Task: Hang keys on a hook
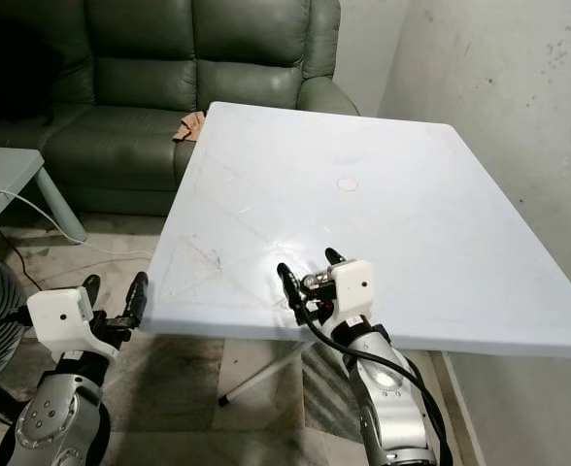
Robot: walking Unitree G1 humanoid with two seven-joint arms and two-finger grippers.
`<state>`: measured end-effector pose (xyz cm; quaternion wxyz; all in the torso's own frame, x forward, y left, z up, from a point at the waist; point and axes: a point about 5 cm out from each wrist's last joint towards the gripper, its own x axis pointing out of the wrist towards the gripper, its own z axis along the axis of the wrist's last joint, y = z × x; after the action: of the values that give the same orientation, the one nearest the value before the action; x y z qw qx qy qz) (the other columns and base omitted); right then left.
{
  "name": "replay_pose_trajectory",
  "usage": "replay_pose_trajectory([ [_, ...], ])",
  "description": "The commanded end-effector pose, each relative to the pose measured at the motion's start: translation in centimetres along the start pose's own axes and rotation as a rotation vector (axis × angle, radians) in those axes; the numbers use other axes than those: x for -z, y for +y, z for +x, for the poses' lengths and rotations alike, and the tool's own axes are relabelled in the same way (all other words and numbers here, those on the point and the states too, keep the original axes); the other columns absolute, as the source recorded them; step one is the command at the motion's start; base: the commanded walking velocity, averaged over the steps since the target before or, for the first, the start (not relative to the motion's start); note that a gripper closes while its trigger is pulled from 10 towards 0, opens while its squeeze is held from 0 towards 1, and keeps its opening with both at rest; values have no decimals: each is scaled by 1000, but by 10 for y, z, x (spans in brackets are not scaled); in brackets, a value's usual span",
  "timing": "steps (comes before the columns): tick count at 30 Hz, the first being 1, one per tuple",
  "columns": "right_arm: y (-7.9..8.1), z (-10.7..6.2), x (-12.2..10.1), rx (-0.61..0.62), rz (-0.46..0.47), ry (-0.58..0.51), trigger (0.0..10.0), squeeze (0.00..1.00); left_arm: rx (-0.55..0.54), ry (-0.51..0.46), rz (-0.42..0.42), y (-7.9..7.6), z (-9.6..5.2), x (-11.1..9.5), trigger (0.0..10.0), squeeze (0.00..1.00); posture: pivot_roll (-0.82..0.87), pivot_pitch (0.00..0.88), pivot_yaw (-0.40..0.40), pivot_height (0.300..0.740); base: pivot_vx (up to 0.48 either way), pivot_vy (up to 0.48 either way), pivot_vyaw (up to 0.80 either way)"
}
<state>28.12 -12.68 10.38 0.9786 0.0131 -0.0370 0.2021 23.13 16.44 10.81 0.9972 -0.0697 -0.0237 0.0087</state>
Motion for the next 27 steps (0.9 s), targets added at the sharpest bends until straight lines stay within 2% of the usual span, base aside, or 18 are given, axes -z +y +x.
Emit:
replay_pose_trajectory([
  [1, -1, 1, -3, -1, 1, -9, 10000, 0, -6, -15, 19, 0, 0, -2, 10000, 0, -15, 0, -66, 740, 0, 0, 0],
  [27, -4, 3, -4, -6, -18, 11, 10000, 0, -3, -8, 19, -2, -2, 1, 10000, 0, -15, 0, -71, 740, 0, 0, 0],
])
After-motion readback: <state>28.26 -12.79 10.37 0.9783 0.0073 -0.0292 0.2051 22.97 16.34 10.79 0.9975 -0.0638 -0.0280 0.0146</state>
